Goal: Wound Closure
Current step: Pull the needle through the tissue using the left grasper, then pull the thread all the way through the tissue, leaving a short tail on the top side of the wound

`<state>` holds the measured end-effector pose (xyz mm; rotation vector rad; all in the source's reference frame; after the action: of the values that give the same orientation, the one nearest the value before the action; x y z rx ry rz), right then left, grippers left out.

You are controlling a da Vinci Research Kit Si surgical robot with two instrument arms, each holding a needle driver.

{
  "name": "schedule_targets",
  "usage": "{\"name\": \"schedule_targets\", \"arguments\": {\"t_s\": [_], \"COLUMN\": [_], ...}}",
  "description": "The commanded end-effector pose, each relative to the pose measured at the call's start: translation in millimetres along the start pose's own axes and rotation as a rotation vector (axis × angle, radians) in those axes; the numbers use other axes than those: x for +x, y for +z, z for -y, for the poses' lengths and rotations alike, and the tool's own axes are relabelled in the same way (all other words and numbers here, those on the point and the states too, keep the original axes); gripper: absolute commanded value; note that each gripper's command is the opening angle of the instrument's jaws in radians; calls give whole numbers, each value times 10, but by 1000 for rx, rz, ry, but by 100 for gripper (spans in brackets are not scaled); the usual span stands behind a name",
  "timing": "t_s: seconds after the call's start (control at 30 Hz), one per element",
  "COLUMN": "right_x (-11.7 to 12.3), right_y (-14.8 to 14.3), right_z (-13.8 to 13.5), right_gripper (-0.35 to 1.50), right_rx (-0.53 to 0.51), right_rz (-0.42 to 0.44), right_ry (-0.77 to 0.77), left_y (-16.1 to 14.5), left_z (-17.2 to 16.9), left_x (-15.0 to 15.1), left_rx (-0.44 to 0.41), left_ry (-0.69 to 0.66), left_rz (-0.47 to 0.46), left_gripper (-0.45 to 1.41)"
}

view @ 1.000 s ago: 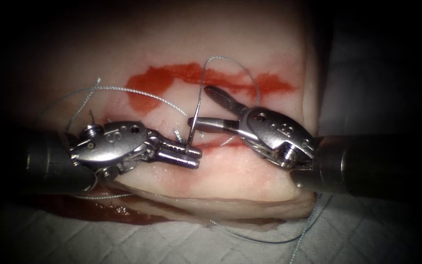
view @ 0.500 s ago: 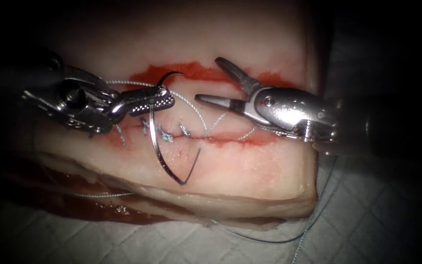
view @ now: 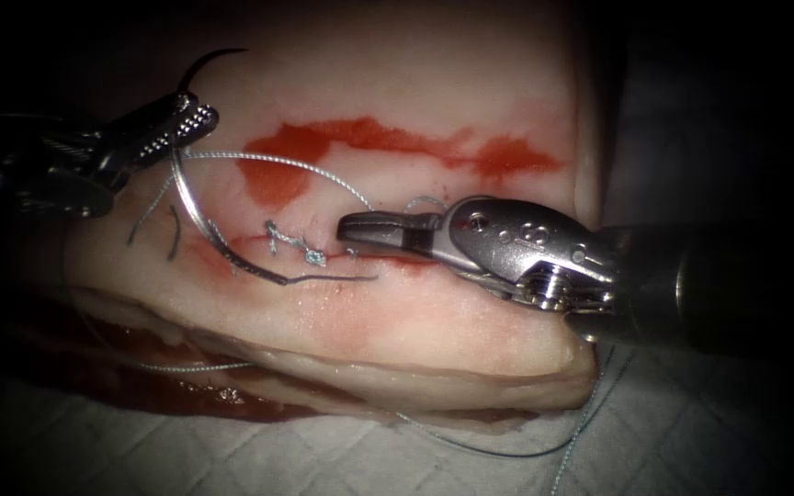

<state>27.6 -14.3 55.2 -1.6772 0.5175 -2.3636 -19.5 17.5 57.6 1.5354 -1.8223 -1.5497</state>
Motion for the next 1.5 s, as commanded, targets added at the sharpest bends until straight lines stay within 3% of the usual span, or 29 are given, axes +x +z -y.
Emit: {"name": "schedule_targets", "arguments": {"t_s": [0.03, 0.13, 0.3, 0.5, 0.63, 0.87, 1.03, 1.5], "right_x": [-2, 6, 28, 40, 46, 57, 63, 109], "right_y": [17, 28, 41, 48, 32, 1, -10, -50], "right_z": [0, -16, -54, -90, -119, -139, -143, -174], "right_gripper": [-35, -35, -35, -35, -35, -35, -35, -35], "right_rx": [-42, -125, -256, -406, -416, -366, -354, -364], "right_rz": [-3, -5, -75, -110, -132, -138, -143, -235], "right_ry": [-41, -88, -96, 33, 163, 259, 302, 507], "left_y": [5, 10, 13, 6, -16, -55, -68, -104], "left_z": [-3, 9, 31, 62, 94, 127, 135, 190], "left_x": [0, 1, -5, -23, -55, -101, -116, -156], "left_rx": [-2, 5, 10, 13, 4, -24, -37, -86], "left_ry": [52, 184, 281, 430, 548, 636, 664, 743], "left_rz": [-5, -9, 9, 30, 63, 114, 141, 249], "left_gripper": [-45, -45, -45, -45, -45, -45, -45, -45]}}
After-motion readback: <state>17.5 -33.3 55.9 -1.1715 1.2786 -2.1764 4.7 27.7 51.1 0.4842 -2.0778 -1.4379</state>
